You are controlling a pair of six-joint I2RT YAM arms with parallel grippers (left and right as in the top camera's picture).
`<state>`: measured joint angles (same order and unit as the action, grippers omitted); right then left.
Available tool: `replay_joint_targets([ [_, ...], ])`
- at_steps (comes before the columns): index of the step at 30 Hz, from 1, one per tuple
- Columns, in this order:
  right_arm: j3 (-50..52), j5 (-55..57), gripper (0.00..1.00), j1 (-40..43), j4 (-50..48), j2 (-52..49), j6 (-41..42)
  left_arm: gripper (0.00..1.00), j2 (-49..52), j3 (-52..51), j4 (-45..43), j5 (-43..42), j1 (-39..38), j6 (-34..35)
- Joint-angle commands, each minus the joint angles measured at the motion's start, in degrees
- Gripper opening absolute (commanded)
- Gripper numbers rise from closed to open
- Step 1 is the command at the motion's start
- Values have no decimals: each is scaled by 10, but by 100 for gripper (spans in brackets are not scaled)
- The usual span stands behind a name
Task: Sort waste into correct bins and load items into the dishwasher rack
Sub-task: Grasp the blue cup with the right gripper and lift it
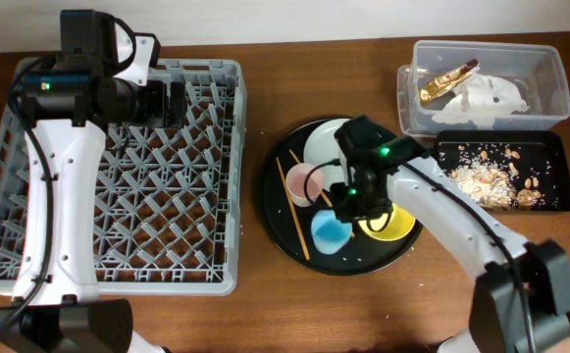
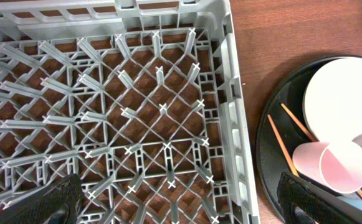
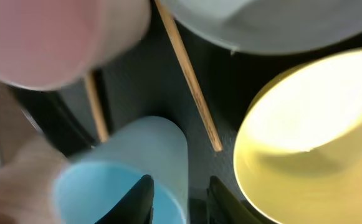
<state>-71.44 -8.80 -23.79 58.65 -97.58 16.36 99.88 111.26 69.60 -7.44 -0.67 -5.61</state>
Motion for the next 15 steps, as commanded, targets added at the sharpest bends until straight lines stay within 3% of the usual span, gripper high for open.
replay_joint_targets([
  [1,16,2,18,-3,-5,-13,0,100,0,9,-1,0,2,-5],
  [4,16,-18,4,-3,-6,-12,0,100,0,9,-1,0,2,-5],
  [7,5,-110,4,15,6,13,-28,100,0,9,-1,0,2,-5],
  [9,-14,-182,4,71,54,55,-78,100,0,9,-1,0,2,-5],
  [13,-24,-441,4,225,68,141,-228,100,0,9,-2,-7,1,-5],
  [15,-24,-570,4,277,48,139,-271,100,0,9,-14,-74,1,-5],
])
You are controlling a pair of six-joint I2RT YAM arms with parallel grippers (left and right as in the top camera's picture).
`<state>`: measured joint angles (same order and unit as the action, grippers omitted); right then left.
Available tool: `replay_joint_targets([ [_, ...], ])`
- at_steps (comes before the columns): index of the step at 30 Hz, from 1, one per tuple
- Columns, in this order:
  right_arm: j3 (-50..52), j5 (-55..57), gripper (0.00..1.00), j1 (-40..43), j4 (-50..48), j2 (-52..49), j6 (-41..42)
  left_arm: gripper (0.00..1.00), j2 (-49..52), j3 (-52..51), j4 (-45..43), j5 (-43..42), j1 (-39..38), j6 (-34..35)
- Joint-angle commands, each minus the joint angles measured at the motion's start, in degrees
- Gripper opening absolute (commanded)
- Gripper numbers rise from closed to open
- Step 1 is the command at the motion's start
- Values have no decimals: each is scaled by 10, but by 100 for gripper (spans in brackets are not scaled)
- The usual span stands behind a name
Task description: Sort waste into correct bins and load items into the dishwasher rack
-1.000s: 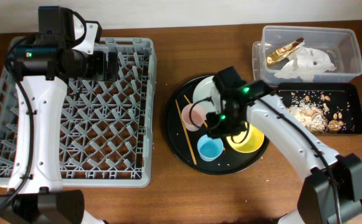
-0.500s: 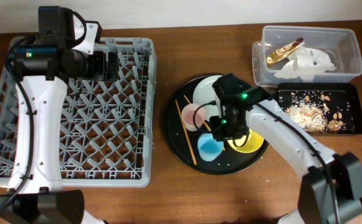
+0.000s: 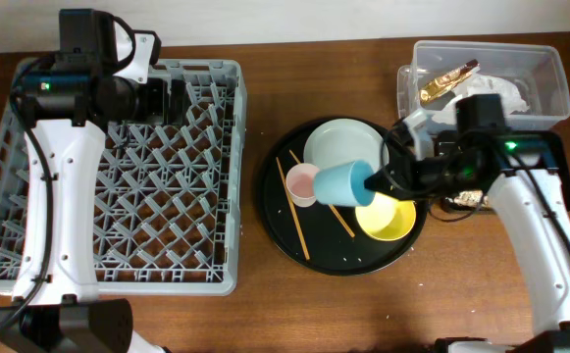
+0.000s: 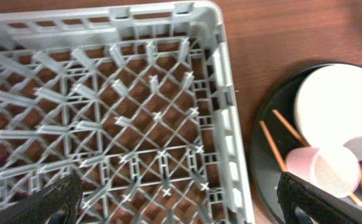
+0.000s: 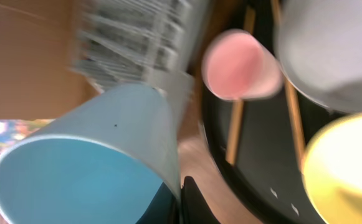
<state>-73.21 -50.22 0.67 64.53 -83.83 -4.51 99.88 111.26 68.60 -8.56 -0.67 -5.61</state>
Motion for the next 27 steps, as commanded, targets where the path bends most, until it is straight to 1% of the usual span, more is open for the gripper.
replay_joint_targets([
  [1,-6,-182,4,35,-33,1,-62,99,0,9,-4,-85,1,0],
  [2,-6,-204,4,35,-62,1,-62,100,0,9,-4,-159,1,18],
  [3,-6,-215,4,35,-71,1,-62,100,2,9,-12,-252,-1,32],
  [4,-6,-228,4,35,-81,1,-62,100,8,9,-20,-332,-8,32],
  [5,-6,-233,4,35,-87,1,-62,99,19,8,-21,-383,-25,32],
  [6,-6,-233,4,35,-91,1,-62,100,53,-3,-21,-543,-56,31],
  [7,-6,-233,4,35,-92,1,-62,100,92,-8,-19,-638,-66,22],
  [9,-6,-233,4,35,-99,1,-61,99,124,-9,-11,-737,-67,-6],
  [10,-6,-232,4,35,-118,1,-55,100,156,-10,14,-812,-68,-36],
  [11,-6,-225,4,35,-137,1,-43,100,171,-10,36,-816,-71,-38],
  [13,-6,-156,4,35,-185,-2,23,99,174,-10,76,-816,-81,-59],
  [15,-6,-142,4,35,-234,-16,73,99,170,-10,98,-816,-84,-60],
  [17,-6,-129,4,19,-290,-32,123,96,170,-10,132,-816,-91,-96],
  [18,-6,-129,4,5,-321,-41,147,95,170,-10,135,-814,-99,-112],
  [20,-6,-125,4,-34,-393,-53,184,91,170,-10,131,-799,-118,-113],
  [23,-6,-104,4,-70,-459,-58,230,90,170,-10,131,-791,-132,-112],
  [25,-6,-102,4,-90,-485,-58,248,90,170,-10,131,-791,-139,-112],
  [27,-6,-94,4,-104,-475,-58,247,90,170,-10,132,-800,-138,-111],
])
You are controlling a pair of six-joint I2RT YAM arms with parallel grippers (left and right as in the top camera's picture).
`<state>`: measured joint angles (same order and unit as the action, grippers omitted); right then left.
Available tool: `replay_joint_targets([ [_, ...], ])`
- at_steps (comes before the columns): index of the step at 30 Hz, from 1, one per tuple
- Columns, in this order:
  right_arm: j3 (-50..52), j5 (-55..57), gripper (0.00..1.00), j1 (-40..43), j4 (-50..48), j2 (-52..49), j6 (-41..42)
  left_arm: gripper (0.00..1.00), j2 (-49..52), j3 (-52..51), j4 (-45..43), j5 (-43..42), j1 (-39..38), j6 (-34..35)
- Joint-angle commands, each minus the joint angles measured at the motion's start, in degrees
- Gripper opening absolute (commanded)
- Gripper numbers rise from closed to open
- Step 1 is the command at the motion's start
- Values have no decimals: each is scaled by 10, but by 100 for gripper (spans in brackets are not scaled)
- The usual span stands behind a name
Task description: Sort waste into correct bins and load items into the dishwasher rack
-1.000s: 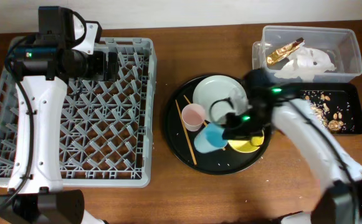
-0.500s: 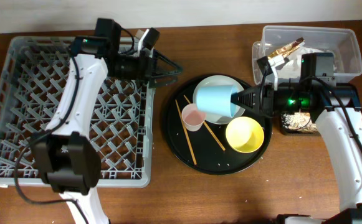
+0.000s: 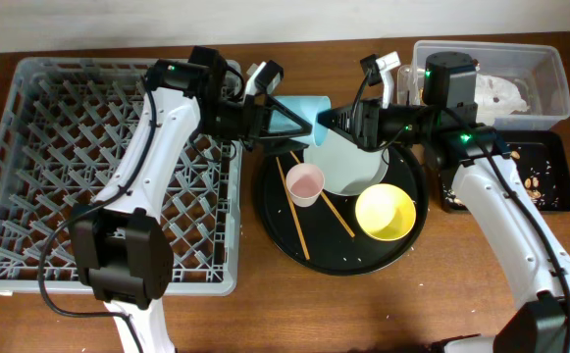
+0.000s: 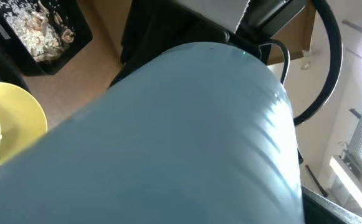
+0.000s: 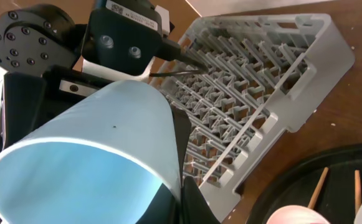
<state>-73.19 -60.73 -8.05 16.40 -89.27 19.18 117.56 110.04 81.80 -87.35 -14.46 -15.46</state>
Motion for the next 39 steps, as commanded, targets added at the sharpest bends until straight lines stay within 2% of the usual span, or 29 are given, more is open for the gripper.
replay_joint_targets([
  [1,-6,10,4,-18,14,-4,10,90,-7,2,-1,-20,2,-10],
  [4,-6,10,4,-19,23,-4,10,95,-7,2,-1,-28,24,-4],
  [9,-5,10,4,-19,55,-4,-9,94,-7,2,-1,-28,32,-5],
  [10,-5,10,4,-19,55,-4,-10,90,-7,2,-1,-28,32,-5],
  [13,-5,10,4,-19,55,-4,-12,67,-7,2,-1,-28,32,-5],
  [15,-5,10,4,-19,55,-4,-14,57,-7,2,-1,-28,32,-5],
  [16,-5,10,8,-19,55,-4,-14,53,-7,2,-1,-28,32,-5],
  [18,-5,11,48,-19,55,-4,-14,51,-7,2,-1,-28,32,-5],
  [19,-5,10,61,-18,55,-4,-14,52,-7,2,-1,-28,32,-5],
  [20,-5,10,68,-17,55,-4,-13,51,-7,2,-1,-28,33,-5],
  [22,-5,10,91,-3,64,-3,-13,52,-7,3,-18,-6,47,-20],
  [23,-5,10,98,12,77,-3,-13,52,-7,3,-26,32,58,-23],
  [26,-5,17,99,68,128,-3,-14,51,-23,9,-33,160,92,-22],
  [28,-5,67,98,93,172,-4,-14,51,-64,20,-28,305,113,-12],
  [30,-5,148,99,88,209,-4,-14,51,-131,24,-25,586,113,102],
  [32,-5,206,98,77,220,-4,-13,51,-175,24,5,799,107,203],
  [33,-5,225,98,70,220,-4,-13,52,-190,24,26,843,101,243],
  [36,-5,242,99,59,223,-4,-13,51,-191,11,50,849,84,257],
  [39,-4,264,98,58,239,-4,-13,52,-190,-62,44,892,63,316],
])
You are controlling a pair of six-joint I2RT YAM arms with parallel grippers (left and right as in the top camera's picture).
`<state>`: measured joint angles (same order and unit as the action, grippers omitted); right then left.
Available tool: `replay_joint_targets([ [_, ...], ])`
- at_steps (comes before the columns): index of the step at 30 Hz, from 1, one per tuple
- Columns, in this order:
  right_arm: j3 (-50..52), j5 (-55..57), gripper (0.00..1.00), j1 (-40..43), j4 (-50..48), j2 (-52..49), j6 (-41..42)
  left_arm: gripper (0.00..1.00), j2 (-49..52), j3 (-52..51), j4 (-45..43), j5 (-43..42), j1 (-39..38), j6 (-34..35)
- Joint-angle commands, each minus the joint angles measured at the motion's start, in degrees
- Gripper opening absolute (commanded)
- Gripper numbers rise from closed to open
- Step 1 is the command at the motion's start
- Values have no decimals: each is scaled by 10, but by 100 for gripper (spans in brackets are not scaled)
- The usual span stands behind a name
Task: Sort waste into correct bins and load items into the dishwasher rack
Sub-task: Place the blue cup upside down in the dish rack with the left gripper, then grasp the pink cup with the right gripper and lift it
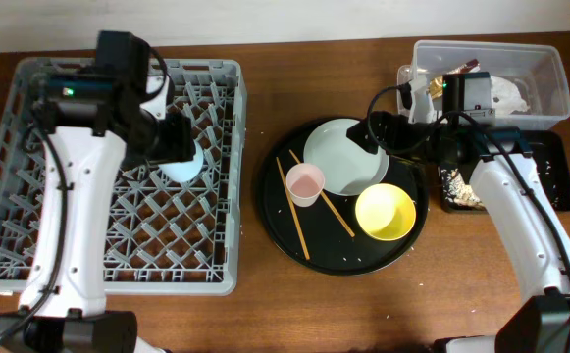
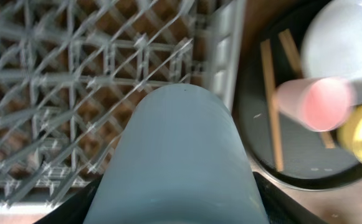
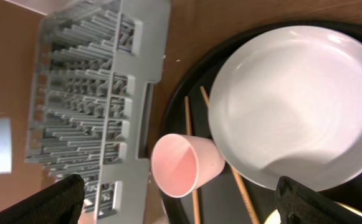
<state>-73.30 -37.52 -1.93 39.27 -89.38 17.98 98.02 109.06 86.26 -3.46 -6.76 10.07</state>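
My left gripper [image 1: 179, 149] is shut on the blue cup [image 1: 182, 164], holding it low over the right part of the grey dishwasher rack [image 1: 29, 196]. In the left wrist view the blue cup [image 2: 181, 155] fills the middle, between the fingers. My right gripper [image 1: 376, 132] hangs open and empty over the white plate [image 1: 343, 157] on the round black tray [image 1: 338, 257]. A pink cup [image 1: 305, 183], a yellow bowl [image 1: 385, 211] and two chopsticks [image 1: 295, 211] also lie on the tray. From the right wrist the pink cup [image 3: 184, 165] lies on its side beside the plate [image 3: 293, 106].
A clear bin [image 1: 491, 83] with paper and a gold wrapper stands at the back right. A black bin [image 1: 551, 172] holding food scraps sits just in front of it. Bare wood table [image 1: 250, 108] separates rack and tray.
The blue cup was held between both grippers above the tray's back edge. Now only my left gripper holds it, over the rack. My right gripper has opened and drawn back over the plate.
My right gripper was down at the blue cup lying on the tray while the left hung over the rack. Then the right held the cup lifted. Then both grippers met on it near the tray's back. Now the left has it over the rack.
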Motion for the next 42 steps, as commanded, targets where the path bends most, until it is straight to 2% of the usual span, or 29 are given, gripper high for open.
replay_joint_targets([
  [1,-3,39,98,-3,13,-3,-2,52,5,-67,-1,52,-16,70],
  [4,-3,40,98,-3,12,-3,-2,52,5,-122,-18,47,-37,84],
  [9,-3,40,99,-3,13,-3,-2,52,5,-216,-99,49,-82,88],
  [12,-3,40,98,-3,15,-3,-2,52,5,-221,-119,113,-81,124],
  [21,-3,40,98,-3,15,-3,-2,53,5,-266,-167,108,-90,124],
  [23,-3,40,99,-3,15,-3,-1,80,5,-266,-169,108,-90,124],
  [24,-3,40,99,-3,14,-3,-1,86,5,-266,-169,108,-90,124],
  [28,-3,37,98,-5,17,-3,-4,87,5,-265,-195,92,-90,124],
  [30,-3,52,78,-46,8,-4,-10,87,5,-239,-196,92,-90,124],
  [31,-3,130,73,-95,7,-10,13,87,4,-215,-196,88,-90,124],
  [33,-3,202,72,-150,3,-31,58,87,2,-191,-198,70,-90,123],
  [34,-3,244,66,-179,3,-54,94,87,2,-191,-201,67,-90,124],
  [37,-3,264,48,-203,-3,-116,113,87,2,-191,-213,67,-90,124],
  [38,-3,264,45,-202,-3,-128,113,87,2,-191,-213,67,-90,124],
  [41,-3,264,11,-202,-3,-136,113,87,2,-191,-213,67,-90,124],
  [42,-3,263,4,-201,-3,-135,113,92,2,-191,-214,66,-90,124],
])
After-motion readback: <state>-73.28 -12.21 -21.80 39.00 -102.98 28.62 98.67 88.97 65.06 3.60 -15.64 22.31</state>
